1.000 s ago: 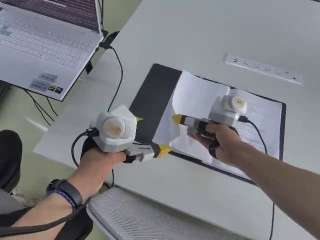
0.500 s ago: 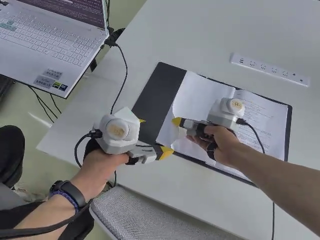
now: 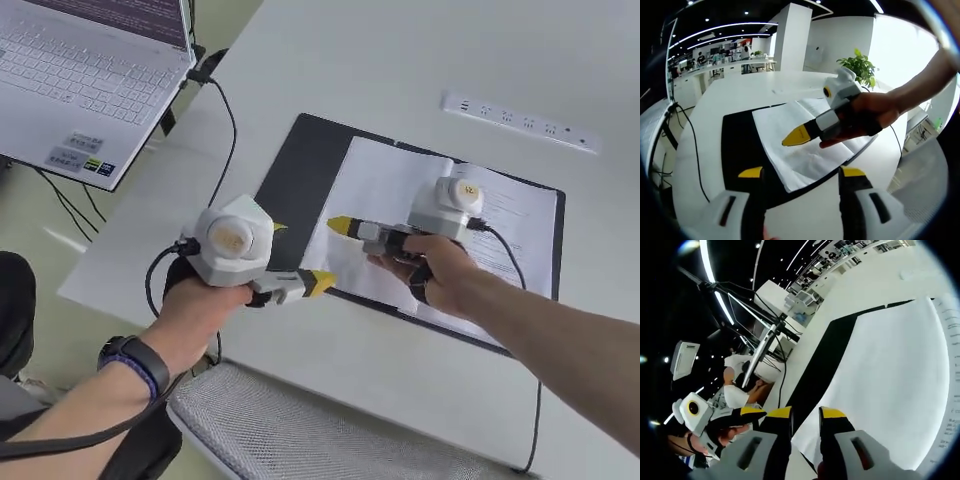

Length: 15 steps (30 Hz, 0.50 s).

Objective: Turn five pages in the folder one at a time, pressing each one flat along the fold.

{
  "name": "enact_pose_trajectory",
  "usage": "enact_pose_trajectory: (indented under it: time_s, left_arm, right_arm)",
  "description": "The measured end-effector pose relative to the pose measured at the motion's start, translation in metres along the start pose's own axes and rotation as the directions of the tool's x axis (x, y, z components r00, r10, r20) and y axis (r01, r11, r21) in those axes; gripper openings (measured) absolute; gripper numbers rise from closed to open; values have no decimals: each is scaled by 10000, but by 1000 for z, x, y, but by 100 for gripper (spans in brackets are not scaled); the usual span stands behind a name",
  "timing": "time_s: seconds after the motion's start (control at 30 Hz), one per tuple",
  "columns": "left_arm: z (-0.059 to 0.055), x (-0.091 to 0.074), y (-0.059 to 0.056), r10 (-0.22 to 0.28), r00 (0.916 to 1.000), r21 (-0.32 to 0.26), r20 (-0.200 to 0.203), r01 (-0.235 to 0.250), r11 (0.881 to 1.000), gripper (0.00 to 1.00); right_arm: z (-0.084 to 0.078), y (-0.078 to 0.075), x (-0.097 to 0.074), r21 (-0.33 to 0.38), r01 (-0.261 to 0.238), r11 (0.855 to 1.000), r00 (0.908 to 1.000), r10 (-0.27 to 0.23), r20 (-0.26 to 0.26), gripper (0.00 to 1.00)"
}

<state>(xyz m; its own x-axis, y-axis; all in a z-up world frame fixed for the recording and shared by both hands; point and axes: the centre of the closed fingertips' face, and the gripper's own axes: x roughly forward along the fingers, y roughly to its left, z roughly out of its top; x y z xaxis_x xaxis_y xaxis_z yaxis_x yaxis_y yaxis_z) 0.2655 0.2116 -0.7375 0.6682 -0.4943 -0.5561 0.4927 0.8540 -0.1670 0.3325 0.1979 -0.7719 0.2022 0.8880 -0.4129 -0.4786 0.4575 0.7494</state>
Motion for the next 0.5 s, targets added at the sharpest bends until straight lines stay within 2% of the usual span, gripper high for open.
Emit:
enact_pose_trajectory:
  time_s: [0.1, 0.17, 0.3, 0.5]
  left_arm:
    - [4, 5, -1, -27, 10000, 194, -65, 29, 9998, 54]
    - [6, 9, -1, -61, 10000, 330, -48, 62, 9994, 47]
    - [7, 15, -3, -120, 9998, 498, -156, 127, 9987, 41]
    - [-2, 29, -3, -186, 9988, 530, -463, 211, 9984, 32]
  right_arm:
    - [5, 2, -8, -161, -63, 9999, 9999, 65, 120, 20]
    - [9, 2, -15, -317, -79, 9995, 9998, 85, 179, 21]
    - [16, -2, -31, -600, 47, 9982, 9992, -24, 389, 21]
    - [20, 7, -60, -625, 269, 9977, 9957, -212, 899, 21]
